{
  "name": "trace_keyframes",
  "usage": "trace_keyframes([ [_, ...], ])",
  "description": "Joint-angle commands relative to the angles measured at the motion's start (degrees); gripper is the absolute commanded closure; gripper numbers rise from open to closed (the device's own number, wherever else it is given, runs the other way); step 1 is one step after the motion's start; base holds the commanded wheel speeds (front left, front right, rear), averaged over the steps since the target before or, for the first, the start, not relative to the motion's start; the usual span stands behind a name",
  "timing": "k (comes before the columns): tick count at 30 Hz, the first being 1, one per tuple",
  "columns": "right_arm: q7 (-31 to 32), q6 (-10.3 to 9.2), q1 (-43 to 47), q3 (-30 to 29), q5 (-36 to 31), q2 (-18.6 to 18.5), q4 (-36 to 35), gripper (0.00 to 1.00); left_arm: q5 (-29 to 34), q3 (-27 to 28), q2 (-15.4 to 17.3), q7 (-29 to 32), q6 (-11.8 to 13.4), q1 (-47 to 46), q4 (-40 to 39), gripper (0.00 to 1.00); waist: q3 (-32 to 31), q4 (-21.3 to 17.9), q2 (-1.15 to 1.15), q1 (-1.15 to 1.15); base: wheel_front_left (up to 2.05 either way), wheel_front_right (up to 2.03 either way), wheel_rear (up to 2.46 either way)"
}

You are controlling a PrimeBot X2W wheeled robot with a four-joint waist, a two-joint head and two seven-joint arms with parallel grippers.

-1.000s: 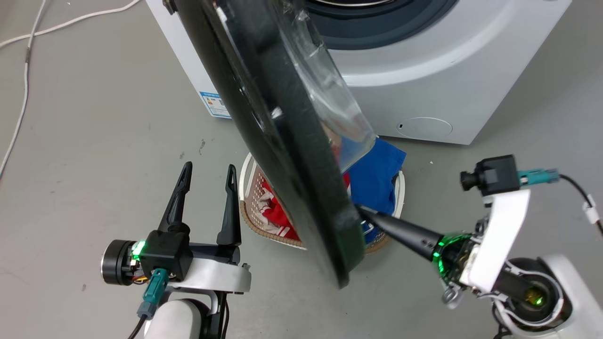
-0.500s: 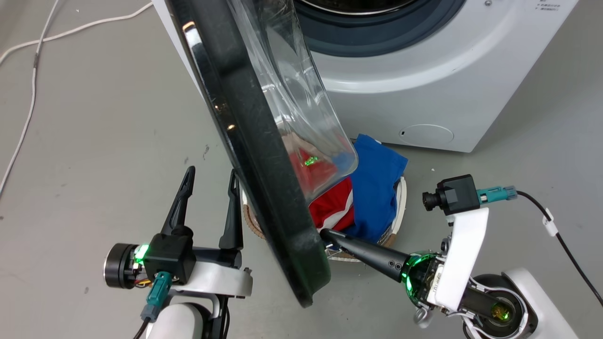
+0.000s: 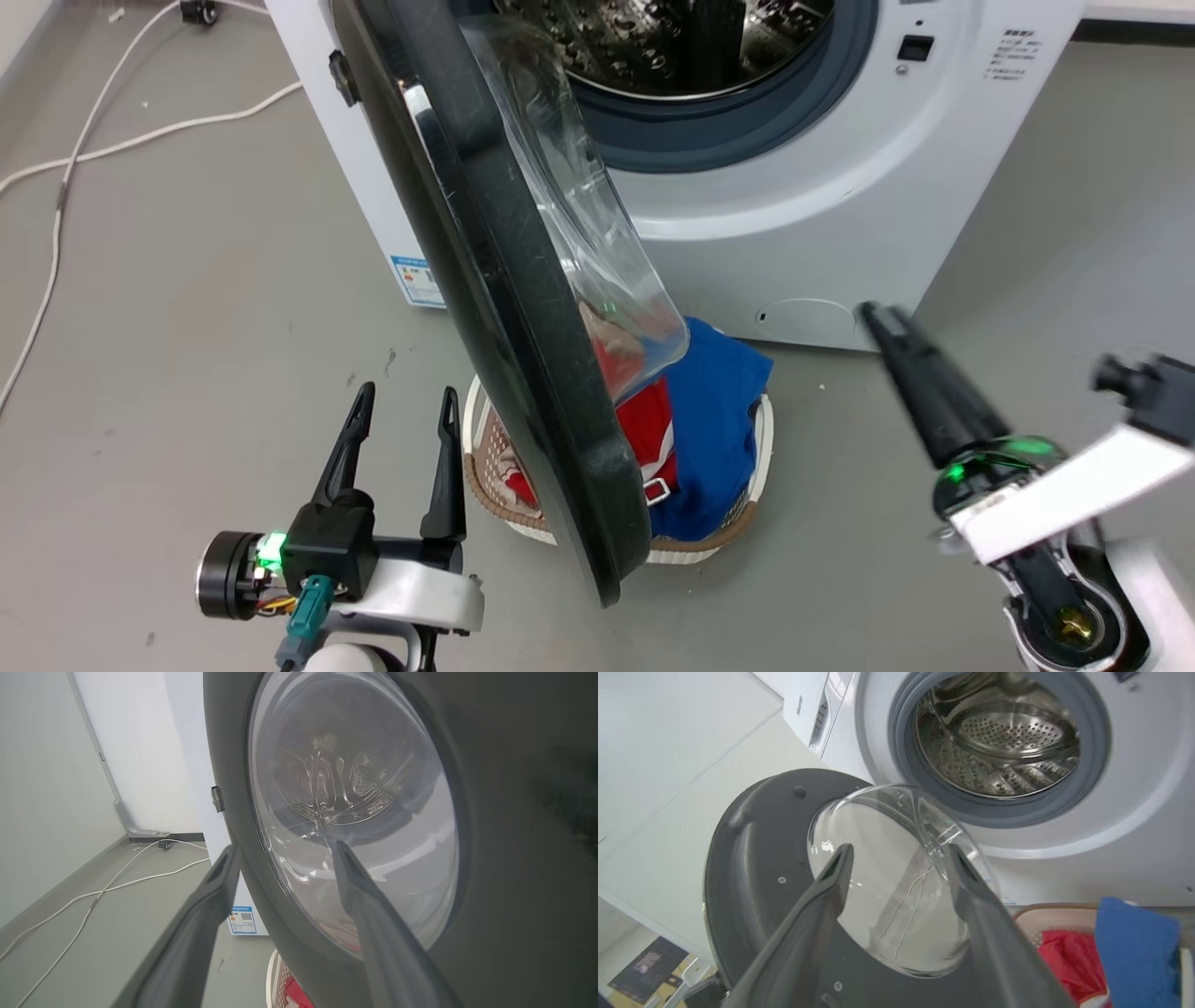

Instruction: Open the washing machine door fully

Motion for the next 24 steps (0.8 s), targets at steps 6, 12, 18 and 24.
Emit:
trace_keyframes([
  [6, -17.04, 0.01, 2.27, -3.35, -14.57, -0.64, 7.35, 0.00, 0.62, 1.10, -0.01, -0.14, -0.41, 2.11, 0.16, 0.00, -2.78, -1.33, 0.00, 0.00, 0.00, 0.00, 0.00],
  [12, -17.95, 0.01, 5.67, -16.41, -35.95, 5.30, 6.01, 0.00, 1.07, 1.95, -0.01, -0.14, -0.67, 3.74, 0.19, 0.00, -4.72, -2.27, 0.00, 0.00, 0.00, 0.00, 0.00],
  [18, -18.00, 0.01, 11.69, -23.19, -49.53, 11.38, 0.66, 0.00, 1.17, 2.61, -0.01, -0.14, -0.88, 4.97, 0.19, 0.00, -6.39, -2.64, 0.00, 0.00, 0.00, 0.00, 0.00],
  [24, -18.01, 0.01, 16.77, -23.98, -54.81, 13.35, -1.39, 0.00, 1.37, 3.10, 0.00, -0.14, -1.09, 5.69, 0.18, 0.00, -7.08, -2.86, 0.00, 0.00, 0.00, 0.00, 0.00],
])
